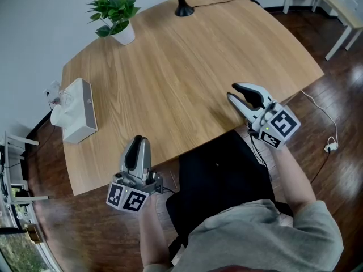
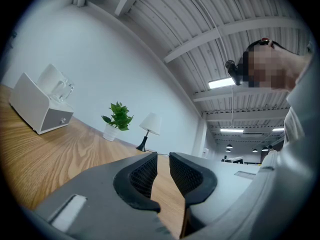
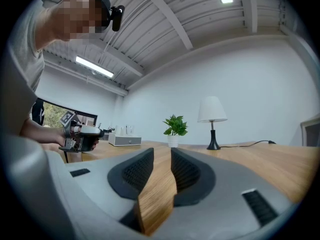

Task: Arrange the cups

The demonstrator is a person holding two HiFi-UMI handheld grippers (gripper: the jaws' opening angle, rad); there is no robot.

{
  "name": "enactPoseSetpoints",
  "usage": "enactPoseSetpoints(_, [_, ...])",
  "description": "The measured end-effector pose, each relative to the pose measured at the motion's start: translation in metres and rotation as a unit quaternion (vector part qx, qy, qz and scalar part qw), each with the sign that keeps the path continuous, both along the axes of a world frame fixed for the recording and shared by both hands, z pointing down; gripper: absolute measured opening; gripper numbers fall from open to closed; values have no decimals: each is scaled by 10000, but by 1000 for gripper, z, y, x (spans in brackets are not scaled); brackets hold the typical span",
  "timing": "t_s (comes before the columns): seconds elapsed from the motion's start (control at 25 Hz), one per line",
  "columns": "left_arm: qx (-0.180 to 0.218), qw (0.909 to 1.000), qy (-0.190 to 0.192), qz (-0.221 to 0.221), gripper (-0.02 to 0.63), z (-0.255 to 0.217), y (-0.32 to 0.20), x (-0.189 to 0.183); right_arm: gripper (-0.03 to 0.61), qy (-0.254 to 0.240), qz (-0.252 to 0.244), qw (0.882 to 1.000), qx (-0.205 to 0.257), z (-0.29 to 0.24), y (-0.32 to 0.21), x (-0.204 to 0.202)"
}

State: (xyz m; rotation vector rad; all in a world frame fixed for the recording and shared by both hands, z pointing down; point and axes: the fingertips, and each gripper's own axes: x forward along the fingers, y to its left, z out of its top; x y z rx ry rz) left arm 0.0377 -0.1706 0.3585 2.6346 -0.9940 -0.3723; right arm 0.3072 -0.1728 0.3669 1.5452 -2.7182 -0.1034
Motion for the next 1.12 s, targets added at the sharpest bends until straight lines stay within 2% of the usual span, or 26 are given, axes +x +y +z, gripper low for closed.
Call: enactPoseSetpoints(1.12, [-14, 10000, 10, 7, 66, 0, -1, 0, 106, 128, -49, 9999, -18, 2, 0, -4])
